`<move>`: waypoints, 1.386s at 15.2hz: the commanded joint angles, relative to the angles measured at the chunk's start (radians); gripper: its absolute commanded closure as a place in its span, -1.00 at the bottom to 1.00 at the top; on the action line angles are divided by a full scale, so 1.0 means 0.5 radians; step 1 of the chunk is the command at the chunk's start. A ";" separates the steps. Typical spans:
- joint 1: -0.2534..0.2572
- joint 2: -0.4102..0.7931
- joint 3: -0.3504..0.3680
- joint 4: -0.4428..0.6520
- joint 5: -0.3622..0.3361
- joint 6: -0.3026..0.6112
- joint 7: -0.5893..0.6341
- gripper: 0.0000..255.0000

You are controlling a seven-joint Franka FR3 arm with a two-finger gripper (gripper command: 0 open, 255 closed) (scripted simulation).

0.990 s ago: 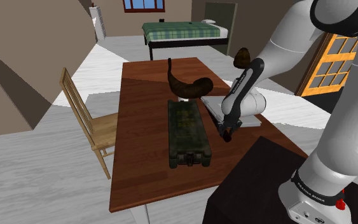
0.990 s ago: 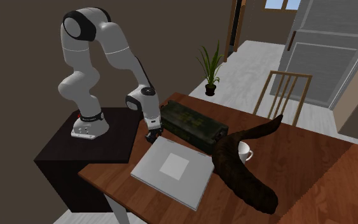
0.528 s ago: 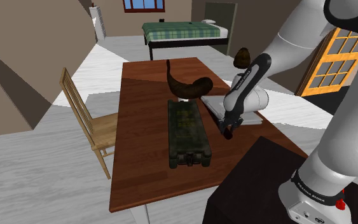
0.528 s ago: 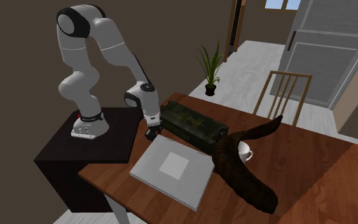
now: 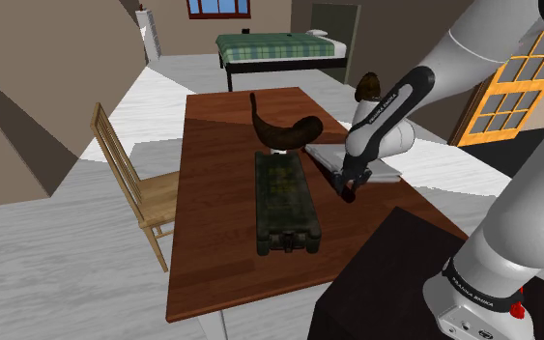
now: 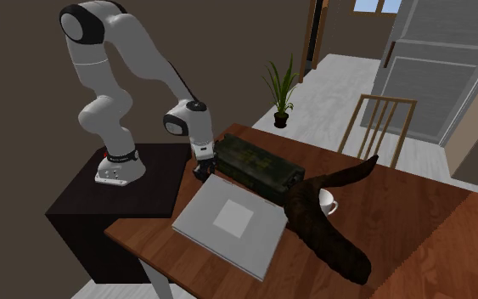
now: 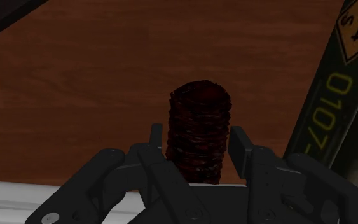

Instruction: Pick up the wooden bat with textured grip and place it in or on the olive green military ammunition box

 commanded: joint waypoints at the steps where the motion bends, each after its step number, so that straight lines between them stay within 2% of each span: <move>1: -0.004 -0.082 -0.005 -0.009 -0.042 -0.067 0.027 1.00; 11: -0.033 -0.392 0.004 0.027 -0.152 -0.409 0.115 1.00; 20: -0.049 -0.604 0.017 0.098 -0.192 -0.691 0.152 1.00; 21: -0.022 -0.620 0.057 0.085 -0.181 -0.693 0.209 1.00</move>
